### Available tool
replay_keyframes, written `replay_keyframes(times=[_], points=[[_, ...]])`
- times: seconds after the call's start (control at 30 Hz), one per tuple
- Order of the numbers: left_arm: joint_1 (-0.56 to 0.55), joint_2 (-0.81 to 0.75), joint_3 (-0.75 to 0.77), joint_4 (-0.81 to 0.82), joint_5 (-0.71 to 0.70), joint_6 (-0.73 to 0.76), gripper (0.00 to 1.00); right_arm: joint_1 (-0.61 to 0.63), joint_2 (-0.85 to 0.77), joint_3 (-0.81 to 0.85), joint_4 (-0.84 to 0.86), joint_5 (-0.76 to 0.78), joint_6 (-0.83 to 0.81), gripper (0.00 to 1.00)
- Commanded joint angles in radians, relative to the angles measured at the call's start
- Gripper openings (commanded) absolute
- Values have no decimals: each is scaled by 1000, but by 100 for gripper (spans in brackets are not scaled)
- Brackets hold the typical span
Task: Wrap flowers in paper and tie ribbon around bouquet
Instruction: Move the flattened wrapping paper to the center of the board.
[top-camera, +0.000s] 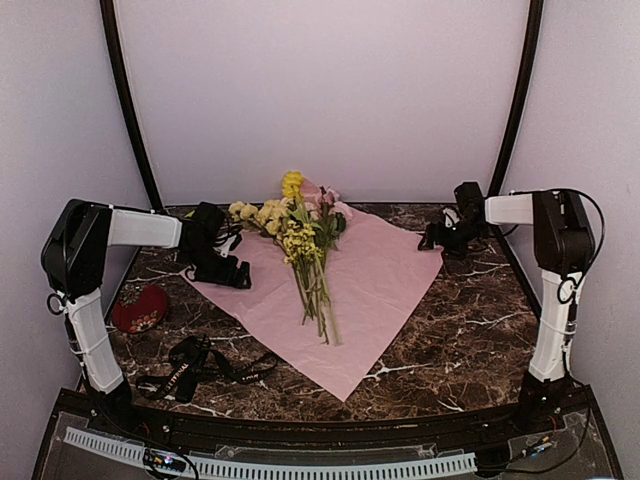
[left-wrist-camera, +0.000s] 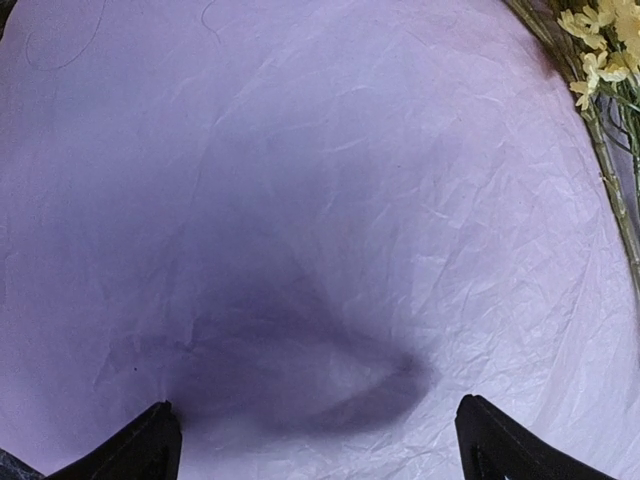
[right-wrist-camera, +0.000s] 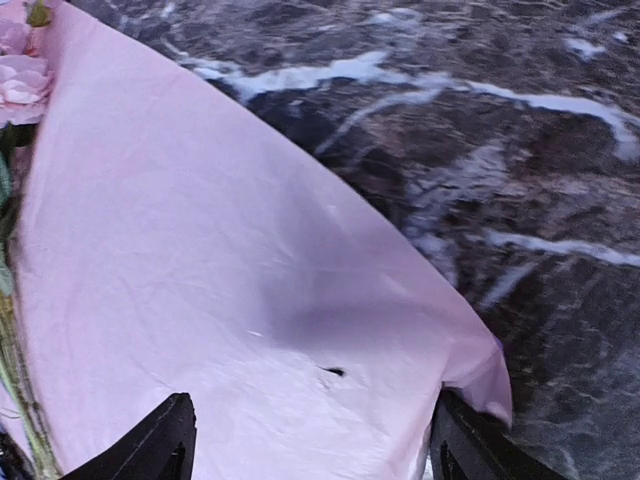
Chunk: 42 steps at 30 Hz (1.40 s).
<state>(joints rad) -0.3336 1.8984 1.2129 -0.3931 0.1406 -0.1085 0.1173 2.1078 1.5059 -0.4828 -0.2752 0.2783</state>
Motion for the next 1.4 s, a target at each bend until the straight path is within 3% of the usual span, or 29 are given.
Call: replay_keyframes(times=[0.0, 0.17, 0.37, 0.53, 0.77, 1.37], points=[[6, 31, 17, -17, 8, -5, 99, 20, 48, -52, 131, -253, 107, 79], [6, 33, 17, -13, 20, -9, 98, 31, 19, -74, 222, -300, 186, 70], [6, 34, 16, -6, 32, -14, 98, 48, -19, -106, 299, -301, 258, 24], [5, 33, 7, -11, 24, -16, 98, 50, -67, -125, 309, -272, 267, 0], [-24, 37, 5, -9, -10, -7, 98, 42, -147, -171, 268, -167, 231, 0], [-164, 52, -7, 21, -50, -5, 98, -11, -454, -491, 196, 55, 169, 0]])
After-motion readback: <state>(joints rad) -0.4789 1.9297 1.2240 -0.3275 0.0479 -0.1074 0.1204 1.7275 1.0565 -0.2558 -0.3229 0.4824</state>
